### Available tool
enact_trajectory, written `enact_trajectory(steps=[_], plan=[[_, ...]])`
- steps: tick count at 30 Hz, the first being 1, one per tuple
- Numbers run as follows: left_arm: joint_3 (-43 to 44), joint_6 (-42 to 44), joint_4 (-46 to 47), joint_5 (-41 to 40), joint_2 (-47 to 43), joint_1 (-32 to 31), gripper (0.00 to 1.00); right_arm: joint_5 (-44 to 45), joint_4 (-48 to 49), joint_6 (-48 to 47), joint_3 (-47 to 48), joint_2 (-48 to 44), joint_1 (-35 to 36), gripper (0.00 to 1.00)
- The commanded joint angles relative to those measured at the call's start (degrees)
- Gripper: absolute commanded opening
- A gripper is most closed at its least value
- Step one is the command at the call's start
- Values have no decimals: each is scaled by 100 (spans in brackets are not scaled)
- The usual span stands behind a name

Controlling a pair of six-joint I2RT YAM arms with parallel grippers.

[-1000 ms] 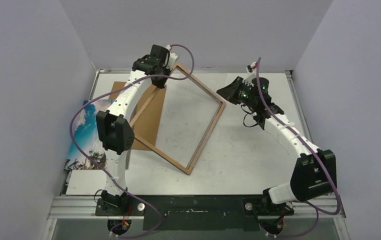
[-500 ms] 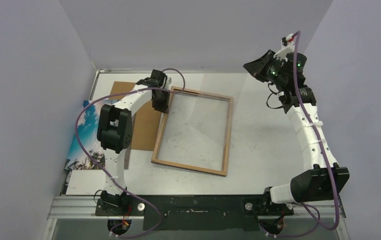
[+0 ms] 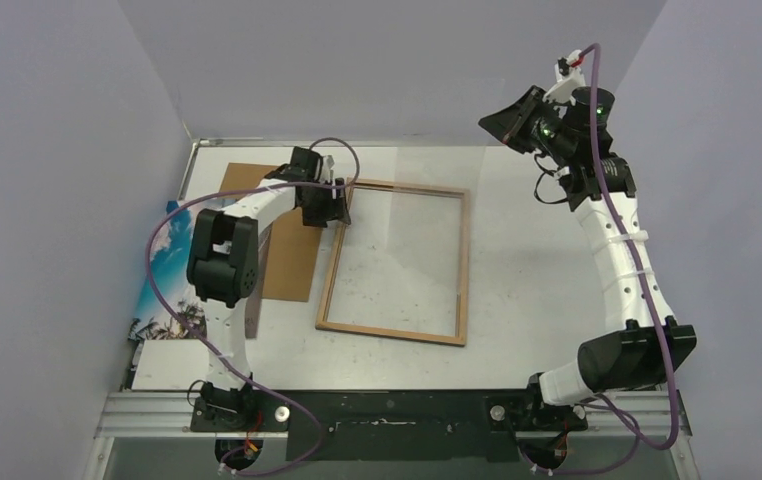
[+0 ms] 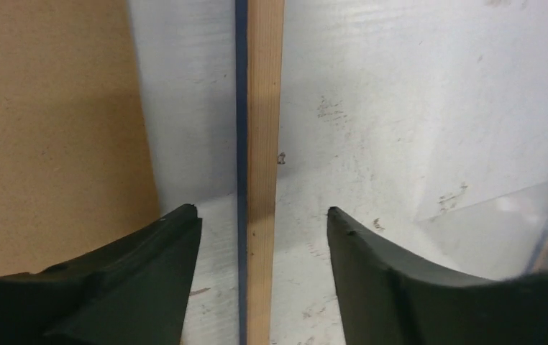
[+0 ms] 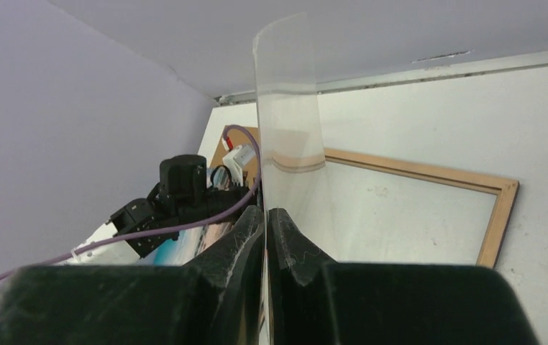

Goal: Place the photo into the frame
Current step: Pick up the photo frame item from the photo frame.

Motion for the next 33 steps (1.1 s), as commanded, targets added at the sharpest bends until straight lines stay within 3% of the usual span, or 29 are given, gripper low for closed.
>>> enact_trajectory(steps=[1, 4, 11, 15, 22, 24, 28, 30, 33], plan=[[43, -127, 468, 784, -789, 400, 75, -342, -73, 75, 545, 69, 207, 5], [276, 38, 263, 1352, -1121, 763, 98, -749, 146, 293, 665, 116, 237, 5], [-74, -22, 1305, 3851, -2106, 1364, 96, -2114, 2815, 2039, -80, -3, 213, 5], [-854, -593, 2603, 4885, -2563, 1420, 96, -2380, 4582, 3386, -696, 63, 207, 5], [-1455, -1330, 4043, 5598, -2580, 1445, 96, -2422, 5308, 3773, -1179, 264, 223, 5], [-1597, -2078, 4771, 5814, -2496, 1432, 98, -2426, 5528, 3900, -1318, 294, 232, 5], [-1899, -3689, 6845, 6179, -2293, 1389, 76, -2472, 5613, 3892, -1455, 340, 228, 5], [-1828, -4090, 7230, 6312, -2179, 1379, 53, -2455, 5336, 3664, -1441, 317, 211, 5], [-1880, -4793, 8088, 6419, -2092, 1383, 29, -2381, 4678, 3018, -1361, 291, 195, 6]])
